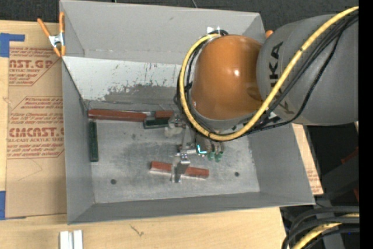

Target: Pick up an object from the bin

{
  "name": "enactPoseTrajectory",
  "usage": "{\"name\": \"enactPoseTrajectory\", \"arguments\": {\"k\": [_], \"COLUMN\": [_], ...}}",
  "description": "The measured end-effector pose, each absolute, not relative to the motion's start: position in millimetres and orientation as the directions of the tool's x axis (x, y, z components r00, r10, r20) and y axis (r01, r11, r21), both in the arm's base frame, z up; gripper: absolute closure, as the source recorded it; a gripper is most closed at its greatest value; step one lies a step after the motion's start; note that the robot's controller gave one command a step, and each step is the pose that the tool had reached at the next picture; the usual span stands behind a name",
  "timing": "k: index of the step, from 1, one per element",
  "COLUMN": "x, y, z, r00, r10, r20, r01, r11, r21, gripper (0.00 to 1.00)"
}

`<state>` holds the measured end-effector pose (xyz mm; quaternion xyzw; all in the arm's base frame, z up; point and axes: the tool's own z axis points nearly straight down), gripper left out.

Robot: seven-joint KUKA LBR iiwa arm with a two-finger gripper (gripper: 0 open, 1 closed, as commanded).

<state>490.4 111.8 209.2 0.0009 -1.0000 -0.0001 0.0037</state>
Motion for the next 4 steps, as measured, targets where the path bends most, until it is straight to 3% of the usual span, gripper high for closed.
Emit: {"name": "enactPoseTrajectory", "arguments": {"k": [1,2,3,4], "x": [492.3,533.6,534.0,530.7], "y": [111.2,85.4,85.6,85.0], "z": [213.1,82.1,82.2,184.6], "r00": [-1.0,-0.998,-0.998,-0.999], "r10": [-0.001,-0.057,-0.058,-0.045], "r20": [0.0,-0.014,-0.016,0.0], "r01": [-0.001,-0.057,-0.058,-0.045], "r11": [1.0,0.998,0.998,0.999], "r21": [0.001,0.003,0.004,0.001], "gripper": [0.0,1.0,1.0,1.0]}}
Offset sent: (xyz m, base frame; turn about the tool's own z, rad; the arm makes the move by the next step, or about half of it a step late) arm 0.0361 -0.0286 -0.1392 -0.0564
